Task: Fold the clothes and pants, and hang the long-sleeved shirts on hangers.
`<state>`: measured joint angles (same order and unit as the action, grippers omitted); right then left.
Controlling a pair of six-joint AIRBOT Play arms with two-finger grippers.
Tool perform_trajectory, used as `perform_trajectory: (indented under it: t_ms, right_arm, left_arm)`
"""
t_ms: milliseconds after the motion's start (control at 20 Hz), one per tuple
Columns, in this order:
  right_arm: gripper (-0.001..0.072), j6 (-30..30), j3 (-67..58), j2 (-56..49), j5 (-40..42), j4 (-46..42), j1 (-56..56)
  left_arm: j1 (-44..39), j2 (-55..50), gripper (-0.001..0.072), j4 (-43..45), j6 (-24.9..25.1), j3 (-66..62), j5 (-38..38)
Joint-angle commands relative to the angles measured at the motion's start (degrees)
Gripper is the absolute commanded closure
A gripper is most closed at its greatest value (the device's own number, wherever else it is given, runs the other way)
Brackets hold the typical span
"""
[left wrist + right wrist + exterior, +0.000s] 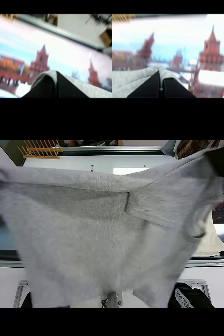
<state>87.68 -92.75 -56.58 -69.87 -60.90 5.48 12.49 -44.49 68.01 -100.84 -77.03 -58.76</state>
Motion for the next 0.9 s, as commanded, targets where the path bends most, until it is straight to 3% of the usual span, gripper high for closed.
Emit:
perform_trajectory:
  t_ms: [0,150,400,550,850]
  right_arm:
    - [0.0693,0.85,0.26,-17.31,-6.67,-0.04,-0.92]
    - [0.0693,0.81,-0.07,-31.1,-1.99,0.02,-1.66]
    - [0.0693,0.83,-2.78,-42.14,8.9,-0.02,-1.6]
    - [0.0693,0.85,-2.89,-41.97,14.12,-1.66,-0.96]
    - [0.0694,0.85,-2.25,-38.23,8.83,-14.64,-1.2]
  left_arm:
    - [-3.63,-14.8,0.0697,-0.15,1.46,6.99,4.57]
    - [-6.56,-29.49,0.0698,-0.13,2.51,5.88,10.97]
    - [-7.74,-48.57,0.0697,-0.7,2.43,-7.61,8.81]
    - [-6.75,-51.28,0.0697,-0.63,1.75,-12.5,8.72]
    - [-5.99,-48.46,0.0697,-0.11,2.69,-10.08,7.69]
